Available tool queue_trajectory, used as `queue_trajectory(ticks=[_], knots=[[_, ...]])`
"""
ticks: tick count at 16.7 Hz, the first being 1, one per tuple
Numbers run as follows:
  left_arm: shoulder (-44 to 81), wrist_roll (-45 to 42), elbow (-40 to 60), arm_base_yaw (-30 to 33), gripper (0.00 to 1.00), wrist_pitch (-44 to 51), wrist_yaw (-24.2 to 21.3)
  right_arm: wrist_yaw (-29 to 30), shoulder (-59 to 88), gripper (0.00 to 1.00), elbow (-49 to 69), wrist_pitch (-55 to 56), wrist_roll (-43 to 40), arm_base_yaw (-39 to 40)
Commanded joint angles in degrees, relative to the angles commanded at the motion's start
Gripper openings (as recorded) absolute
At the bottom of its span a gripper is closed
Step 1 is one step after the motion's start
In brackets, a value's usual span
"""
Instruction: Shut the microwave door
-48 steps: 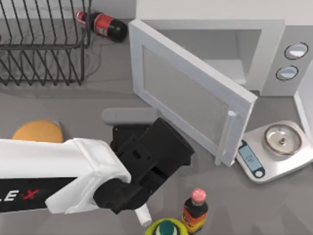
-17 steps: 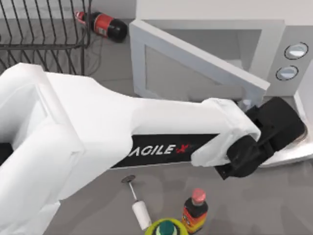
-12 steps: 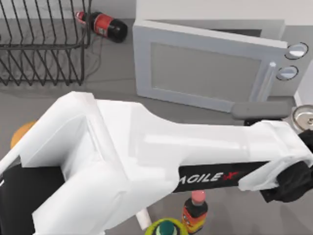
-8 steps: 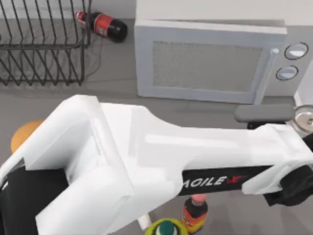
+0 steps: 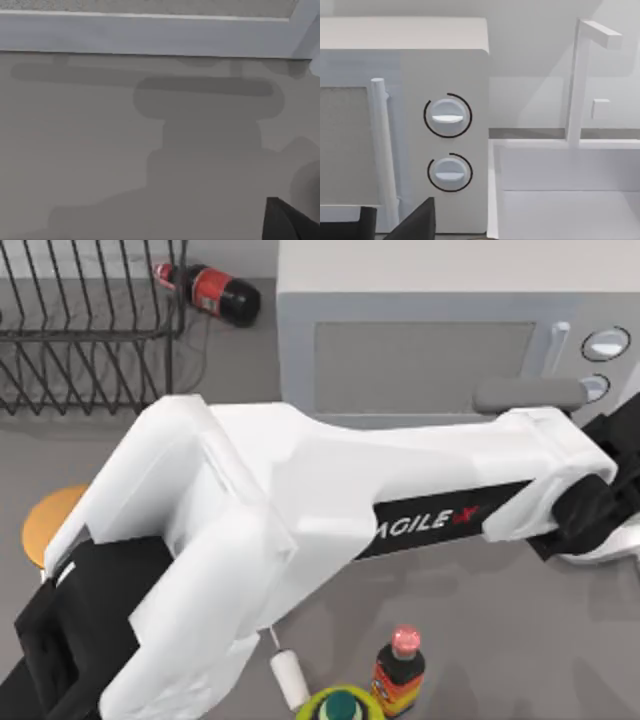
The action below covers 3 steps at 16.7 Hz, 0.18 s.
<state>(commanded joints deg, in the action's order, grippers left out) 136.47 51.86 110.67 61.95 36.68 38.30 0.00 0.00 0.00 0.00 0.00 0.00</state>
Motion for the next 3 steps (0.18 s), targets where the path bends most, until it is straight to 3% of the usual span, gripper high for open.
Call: queue_trajectory(ticks=[3], knots=[[2.9, -3.0, 3.0, -2.6, 0.0, -0.8, -1.2, 0.0, 0.0, 1.0, 0.0, 0.0, 0.0, 0.0]])
